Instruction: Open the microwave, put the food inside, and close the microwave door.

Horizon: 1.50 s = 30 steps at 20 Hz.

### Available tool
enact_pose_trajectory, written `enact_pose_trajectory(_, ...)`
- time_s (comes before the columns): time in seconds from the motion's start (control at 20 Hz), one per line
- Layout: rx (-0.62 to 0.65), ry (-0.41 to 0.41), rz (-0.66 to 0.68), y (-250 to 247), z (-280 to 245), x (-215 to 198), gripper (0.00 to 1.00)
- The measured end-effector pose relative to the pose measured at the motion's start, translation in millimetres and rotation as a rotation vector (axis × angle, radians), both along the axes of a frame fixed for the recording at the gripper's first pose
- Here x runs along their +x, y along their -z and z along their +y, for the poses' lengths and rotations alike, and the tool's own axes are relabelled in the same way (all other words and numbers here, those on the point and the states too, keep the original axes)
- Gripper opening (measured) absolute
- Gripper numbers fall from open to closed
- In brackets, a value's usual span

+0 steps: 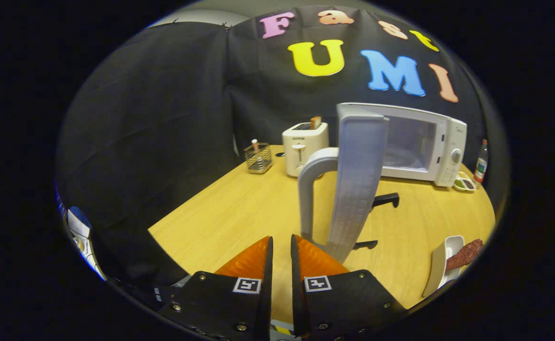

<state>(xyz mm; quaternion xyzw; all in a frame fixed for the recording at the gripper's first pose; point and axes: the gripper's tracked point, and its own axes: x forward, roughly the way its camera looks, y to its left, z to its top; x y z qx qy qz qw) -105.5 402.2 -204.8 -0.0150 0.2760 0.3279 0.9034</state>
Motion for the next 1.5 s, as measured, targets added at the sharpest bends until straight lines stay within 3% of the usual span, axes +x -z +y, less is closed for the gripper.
enact_pose_trajectory(0.1,0.038,-0.094,0.021,-6,8,-20,0.19)
enact_pose_trajectory(0.15,0.056,-0.128,0.015,-12,10,-28,0.25)
enact_pose_trajectory(0.3,0.088,-0.185,-0.045,-40,-4,-37,0.92)
enact_pose_trajectory(0.5,0.103,-0.130,-0.148,-77,-48,-18,0.94)
enact_pose_trajectory(0.9,0.104,0.125,-0.206,-105,-175,52,0.94)
enact_pose_trajectory(1.25,0.080,0.385,-0.182,-83,-297,79,0.94)
enact_pose_trajectory(1.5,0.069,0.510,-0.113,-49,-349,80,0.94)
